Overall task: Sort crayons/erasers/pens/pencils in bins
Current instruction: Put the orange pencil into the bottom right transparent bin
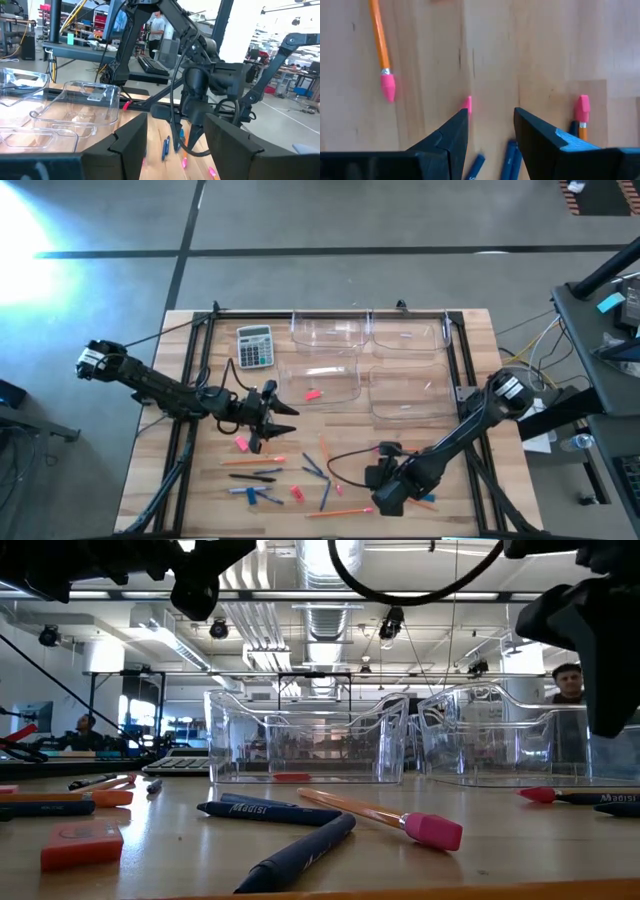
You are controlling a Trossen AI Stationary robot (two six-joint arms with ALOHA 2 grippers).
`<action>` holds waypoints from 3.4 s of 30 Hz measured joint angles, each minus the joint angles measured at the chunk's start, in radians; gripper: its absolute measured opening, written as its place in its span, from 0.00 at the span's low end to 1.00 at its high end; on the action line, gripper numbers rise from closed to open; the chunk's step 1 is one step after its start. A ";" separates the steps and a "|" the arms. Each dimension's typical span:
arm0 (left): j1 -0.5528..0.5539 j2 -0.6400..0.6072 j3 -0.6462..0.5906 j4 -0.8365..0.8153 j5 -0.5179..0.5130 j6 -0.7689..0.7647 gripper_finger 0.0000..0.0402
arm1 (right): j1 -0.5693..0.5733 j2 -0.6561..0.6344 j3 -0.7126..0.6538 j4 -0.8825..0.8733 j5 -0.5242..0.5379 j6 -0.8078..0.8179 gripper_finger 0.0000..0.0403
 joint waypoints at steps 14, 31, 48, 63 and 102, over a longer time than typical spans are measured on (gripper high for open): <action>0.000 0.000 -0.001 -0.008 0.000 0.000 0.45 | 0.037 0.013 -0.061 0.037 -0.002 0.064 0.37; 0.000 0.000 -0.001 -0.023 0.000 0.000 0.45 | 0.076 0.011 -0.126 0.166 0.000 0.070 0.27; 0.000 0.000 -0.001 -0.029 0.000 0.000 0.45 | 0.075 0.009 -0.202 0.280 0.002 0.104 0.26; 0.000 0.000 0.000 -0.050 0.000 -0.024 0.45 | 0.073 0.010 -0.180 0.269 -0.003 0.053 0.04; 0.000 0.000 0.000 -0.049 0.000 -0.027 0.45 | -0.204 -0.308 0.149 -0.372 0.263 -0.387 0.04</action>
